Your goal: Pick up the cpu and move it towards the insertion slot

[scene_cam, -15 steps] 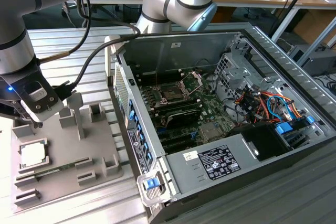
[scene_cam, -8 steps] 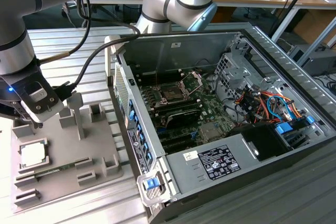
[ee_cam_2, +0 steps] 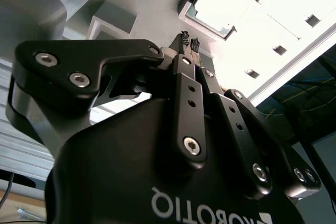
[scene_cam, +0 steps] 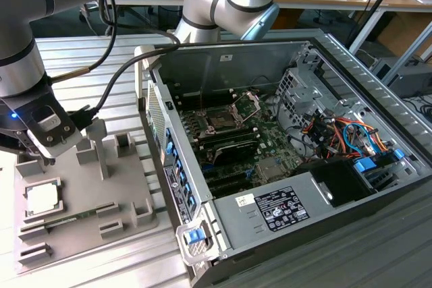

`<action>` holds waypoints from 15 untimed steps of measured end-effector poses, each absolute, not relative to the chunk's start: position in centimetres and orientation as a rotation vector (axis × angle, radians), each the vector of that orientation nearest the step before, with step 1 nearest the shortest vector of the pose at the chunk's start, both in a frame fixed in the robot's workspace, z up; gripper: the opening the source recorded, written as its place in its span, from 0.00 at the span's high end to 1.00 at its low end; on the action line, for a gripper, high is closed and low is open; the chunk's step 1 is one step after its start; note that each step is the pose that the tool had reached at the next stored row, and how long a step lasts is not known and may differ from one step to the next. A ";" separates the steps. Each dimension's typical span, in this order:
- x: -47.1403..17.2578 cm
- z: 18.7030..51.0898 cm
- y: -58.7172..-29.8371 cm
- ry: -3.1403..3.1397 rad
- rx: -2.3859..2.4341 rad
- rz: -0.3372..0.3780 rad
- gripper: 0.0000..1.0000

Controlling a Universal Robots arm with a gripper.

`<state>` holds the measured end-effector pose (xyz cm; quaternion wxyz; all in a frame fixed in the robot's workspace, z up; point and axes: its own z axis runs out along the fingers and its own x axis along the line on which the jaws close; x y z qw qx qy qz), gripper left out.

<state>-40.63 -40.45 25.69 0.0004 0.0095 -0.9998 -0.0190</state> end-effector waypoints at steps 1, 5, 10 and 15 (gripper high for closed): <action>-40.6 25.7 -40.4 -3.140 0.030 -0.060 0.89; -40.6 25.5 -40.4 -3.140 0.030 -0.060 0.89; -40.6 25.4 -40.4 -3.140 0.030 -0.060 0.89; -40.7 25.3 -40.5 -3.140 0.030 -0.060 0.89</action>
